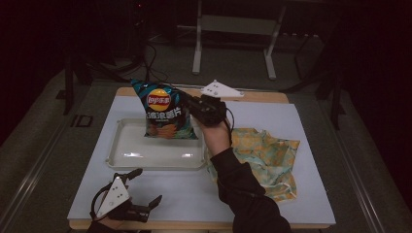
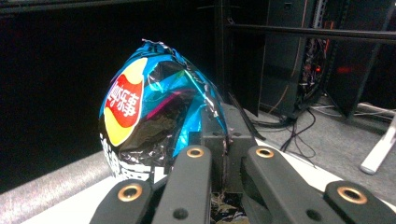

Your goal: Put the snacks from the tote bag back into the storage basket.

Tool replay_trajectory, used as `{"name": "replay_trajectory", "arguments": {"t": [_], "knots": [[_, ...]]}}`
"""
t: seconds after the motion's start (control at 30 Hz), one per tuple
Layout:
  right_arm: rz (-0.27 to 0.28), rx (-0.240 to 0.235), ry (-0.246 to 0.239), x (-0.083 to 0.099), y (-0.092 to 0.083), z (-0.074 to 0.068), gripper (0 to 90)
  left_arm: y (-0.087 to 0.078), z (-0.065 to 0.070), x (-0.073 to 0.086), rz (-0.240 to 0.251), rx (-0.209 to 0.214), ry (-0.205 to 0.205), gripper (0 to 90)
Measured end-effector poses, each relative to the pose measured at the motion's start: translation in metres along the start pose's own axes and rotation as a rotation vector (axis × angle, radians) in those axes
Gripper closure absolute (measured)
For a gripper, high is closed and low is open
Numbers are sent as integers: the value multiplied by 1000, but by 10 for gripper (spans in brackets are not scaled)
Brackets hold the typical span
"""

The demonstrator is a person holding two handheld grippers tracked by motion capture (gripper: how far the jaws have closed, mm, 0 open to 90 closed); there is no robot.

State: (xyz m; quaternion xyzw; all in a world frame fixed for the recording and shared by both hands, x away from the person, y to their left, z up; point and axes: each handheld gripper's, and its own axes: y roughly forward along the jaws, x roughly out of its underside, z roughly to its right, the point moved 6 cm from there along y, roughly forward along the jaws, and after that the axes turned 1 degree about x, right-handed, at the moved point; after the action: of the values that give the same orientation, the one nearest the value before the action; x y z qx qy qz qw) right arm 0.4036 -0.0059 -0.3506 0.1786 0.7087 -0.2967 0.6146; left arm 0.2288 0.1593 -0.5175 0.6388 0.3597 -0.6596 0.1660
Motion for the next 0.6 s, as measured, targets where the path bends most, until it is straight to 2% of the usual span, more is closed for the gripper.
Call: {"name": "replay_trajectory", "arguments": {"t": [0.23, 0.27, 0.4, 0.6], "knots": [[-17, -15, 25, 22, 19, -19, 900, 0, 0, 0, 3, 1, 0, 1], [-17, -15, 25, 22, 19, -19, 900, 0, 0, 0, 3, 1, 0, 1], [-48, -35, 51, 43, 31, -21, 900, -1, 1, 0, 3, 5, 3, 1], [-91, -49, 78, 64, 39, -20, 900, 0, 1, 0, 4, 5, 0, 1]]}}
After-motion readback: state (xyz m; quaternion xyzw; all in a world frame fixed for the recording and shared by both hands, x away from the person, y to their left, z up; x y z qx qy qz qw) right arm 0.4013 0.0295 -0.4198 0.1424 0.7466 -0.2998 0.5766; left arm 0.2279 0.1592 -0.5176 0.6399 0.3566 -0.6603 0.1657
